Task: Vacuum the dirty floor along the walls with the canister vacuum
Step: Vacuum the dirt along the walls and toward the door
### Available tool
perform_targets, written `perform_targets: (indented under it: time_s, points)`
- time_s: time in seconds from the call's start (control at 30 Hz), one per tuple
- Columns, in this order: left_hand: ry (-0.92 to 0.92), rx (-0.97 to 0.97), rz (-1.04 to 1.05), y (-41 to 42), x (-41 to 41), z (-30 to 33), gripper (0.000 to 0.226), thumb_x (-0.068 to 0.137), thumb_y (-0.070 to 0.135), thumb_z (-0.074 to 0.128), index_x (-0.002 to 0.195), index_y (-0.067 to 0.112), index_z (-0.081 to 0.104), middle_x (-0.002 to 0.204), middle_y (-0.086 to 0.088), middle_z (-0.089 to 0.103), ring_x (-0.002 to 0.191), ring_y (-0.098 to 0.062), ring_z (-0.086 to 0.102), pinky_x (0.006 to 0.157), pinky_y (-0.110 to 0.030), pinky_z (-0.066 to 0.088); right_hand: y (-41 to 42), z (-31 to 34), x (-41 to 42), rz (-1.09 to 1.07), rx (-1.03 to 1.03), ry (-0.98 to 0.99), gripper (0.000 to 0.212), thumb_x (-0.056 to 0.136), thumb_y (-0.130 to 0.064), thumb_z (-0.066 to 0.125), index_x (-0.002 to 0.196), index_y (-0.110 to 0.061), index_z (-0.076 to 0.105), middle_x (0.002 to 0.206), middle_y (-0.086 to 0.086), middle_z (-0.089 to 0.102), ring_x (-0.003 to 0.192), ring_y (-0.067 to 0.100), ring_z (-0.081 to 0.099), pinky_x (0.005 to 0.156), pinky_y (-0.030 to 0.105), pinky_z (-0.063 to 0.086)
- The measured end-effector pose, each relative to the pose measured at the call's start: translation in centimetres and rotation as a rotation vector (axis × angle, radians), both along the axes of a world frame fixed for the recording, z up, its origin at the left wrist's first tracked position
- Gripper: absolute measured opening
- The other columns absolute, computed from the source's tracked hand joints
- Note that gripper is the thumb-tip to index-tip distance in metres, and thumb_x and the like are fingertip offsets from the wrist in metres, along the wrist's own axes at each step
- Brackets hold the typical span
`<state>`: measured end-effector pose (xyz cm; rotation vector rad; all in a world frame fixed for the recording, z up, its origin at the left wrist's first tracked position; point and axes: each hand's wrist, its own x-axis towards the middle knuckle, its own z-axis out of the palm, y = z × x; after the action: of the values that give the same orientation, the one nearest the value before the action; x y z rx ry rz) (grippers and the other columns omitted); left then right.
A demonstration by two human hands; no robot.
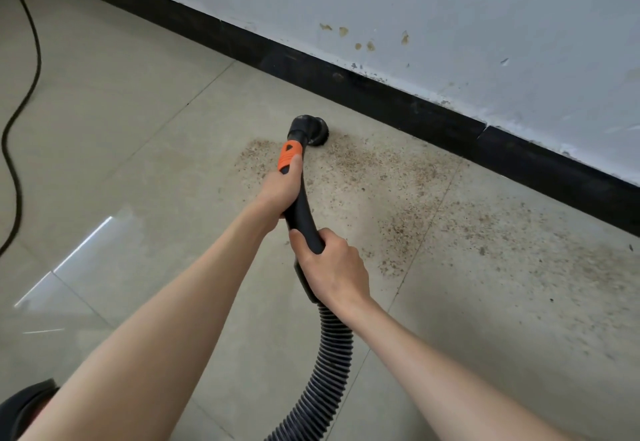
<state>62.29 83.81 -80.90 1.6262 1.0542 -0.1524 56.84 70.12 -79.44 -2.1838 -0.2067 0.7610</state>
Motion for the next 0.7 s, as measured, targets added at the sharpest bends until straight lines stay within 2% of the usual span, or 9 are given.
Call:
perform_targets:
  time_s: [0.13,0.27,0.4,0.47,0.6,0.7]
  points:
    - [0.002,-0.012,-0.039,-1.7,0.8,0.2,0.051,0.094,0.056,0.038,0.103,0.007,0.049,0.097,-0.013,0.060,0.085,-0.026,0.060,0.071,-0.032,0.051,-1.1,0.0,0.0,-0.026,-0.016,-0.014,0.040,0.091,-0.060,0.044,0.087,-0.022,0.055,0.075,-0.002,0.063,0.069,0.019,0.060,0.060,0.032,0.043]
    - [0.005,0.002,-0.112,-3.0,1.8,0.2,0.053,0.094,0.056,0.037,0.104,0.007,0.051,0.097,-0.014,0.061,0.083,-0.026,0.060,0.067,-0.030,0.050,-2.2,-0.1,0.3,-0.078,-0.001,-0.005,0.040,0.092,-0.059,0.044,0.086,-0.022,0.055,0.075,-0.001,0.064,0.071,0.021,0.062,0.062,0.032,0.045]
    - [-0.004,0.008,-0.180,-4.4,3.0,0.3,0.054,0.094,0.056,0.036,0.104,0.006,0.053,0.094,-0.012,0.061,0.082,-0.025,0.060,0.072,-0.032,0.051,-3.3,-0.1,1.1,-0.126,0.012,0.005,0.038,0.092,-0.058,0.045,0.085,-0.022,0.055,0.078,-0.001,0.065,0.073,0.022,0.063,0.066,0.034,0.049]
    - [-0.017,0.013,-0.196,-5.1,3.8,0.4,0.053,0.095,0.055,0.036,0.104,0.006,0.054,0.090,-0.010,0.060,0.079,-0.023,0.059,0.068,-0.031,0.050,-3.7,0.0,1.7,-0.150,0.020,0.009,0.038,0.091,-0.058,0.046,0.083,-0.022,0.054,0.078,0.000,0.065,0.074,0.022,0.064,0.068,0.036,0.050]
    - [-0.042,-0.011,-0.228,-6.2,5.2,0.4,0.054,0.094,0.055,0.037,0.112,0.006,0.053,0.095,-0.011,0.060,0.084,-0.025,0.059,0.066,-0.030,0.047,-4.1,0.1,2.5,-0.192,0.024,-0.004,0.038,0.092,-0.057,0.045,0.084,-0.021,0.054,0.077,-0.001,0.062,0.075,0.021,0.062,0.066,0.033,0.047]
    - [-0.040,-0.033,-0.254,-6.5,5.3,0.2,0.051,0.095,0.055,0.038,0.108,0.007,0.050,0.095,-0.010,0.059,0.086,-0.025,0.060,0.067,-0.030,0.048,-4.3,-0.1,2.3,-0.212,0.002,-0.012,0.039,0.092,-0.057,0.044,0.088,-0.020,0.055,0.079,-0.002,0.063,0.077,0.021,0.061,0.068,0.033,0.047]
